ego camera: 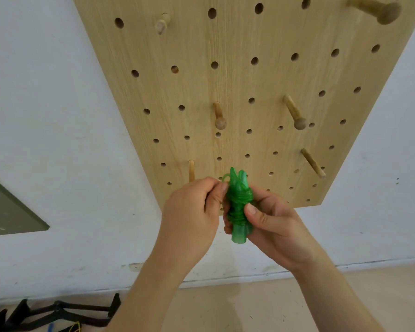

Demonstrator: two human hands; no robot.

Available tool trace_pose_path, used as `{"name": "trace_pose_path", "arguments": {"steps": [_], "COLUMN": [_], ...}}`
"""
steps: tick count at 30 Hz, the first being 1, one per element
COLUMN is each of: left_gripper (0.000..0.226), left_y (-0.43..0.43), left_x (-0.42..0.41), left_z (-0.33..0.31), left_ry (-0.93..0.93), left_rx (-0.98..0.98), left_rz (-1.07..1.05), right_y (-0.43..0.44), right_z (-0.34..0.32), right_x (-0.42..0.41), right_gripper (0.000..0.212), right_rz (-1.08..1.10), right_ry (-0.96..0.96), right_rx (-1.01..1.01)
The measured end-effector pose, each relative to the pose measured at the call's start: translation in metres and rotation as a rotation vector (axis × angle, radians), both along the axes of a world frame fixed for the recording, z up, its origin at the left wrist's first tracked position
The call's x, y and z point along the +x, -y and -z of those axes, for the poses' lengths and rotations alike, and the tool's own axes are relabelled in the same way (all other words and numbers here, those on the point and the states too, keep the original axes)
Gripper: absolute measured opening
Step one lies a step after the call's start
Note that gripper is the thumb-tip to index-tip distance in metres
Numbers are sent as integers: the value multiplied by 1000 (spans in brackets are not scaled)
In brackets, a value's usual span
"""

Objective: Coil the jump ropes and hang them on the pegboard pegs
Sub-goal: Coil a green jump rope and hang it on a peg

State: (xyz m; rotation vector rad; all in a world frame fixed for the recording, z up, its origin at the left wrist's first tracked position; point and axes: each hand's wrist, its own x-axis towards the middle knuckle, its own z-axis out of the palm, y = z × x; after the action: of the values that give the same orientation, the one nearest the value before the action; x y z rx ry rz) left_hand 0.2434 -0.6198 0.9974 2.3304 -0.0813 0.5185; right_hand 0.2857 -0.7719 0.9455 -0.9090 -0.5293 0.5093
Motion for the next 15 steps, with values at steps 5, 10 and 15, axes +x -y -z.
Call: {"name": "trace_pose_path", "arguments": {"steps": [5, 10, 15], "left_gripper": [33, 13, 23], "left_y": [-3, -8, -20], "left_x": [-2, -1, 3], "left_z": [-5, -3, 8], "left_ry": [119, 230, 410], "left_rx": [315, 467, 508], "left_rz": [-29, -71, 30], "right_y": [1, -1, -2], "right_z": [-8, -12, -9], "right_x": [-3, -5, -9], "right_gripper": [43, 43, 42], "right_rz": [32, 48, 22], "right_ry": [103, 98, 65], "right_rx": [-125, -154, -145]}}
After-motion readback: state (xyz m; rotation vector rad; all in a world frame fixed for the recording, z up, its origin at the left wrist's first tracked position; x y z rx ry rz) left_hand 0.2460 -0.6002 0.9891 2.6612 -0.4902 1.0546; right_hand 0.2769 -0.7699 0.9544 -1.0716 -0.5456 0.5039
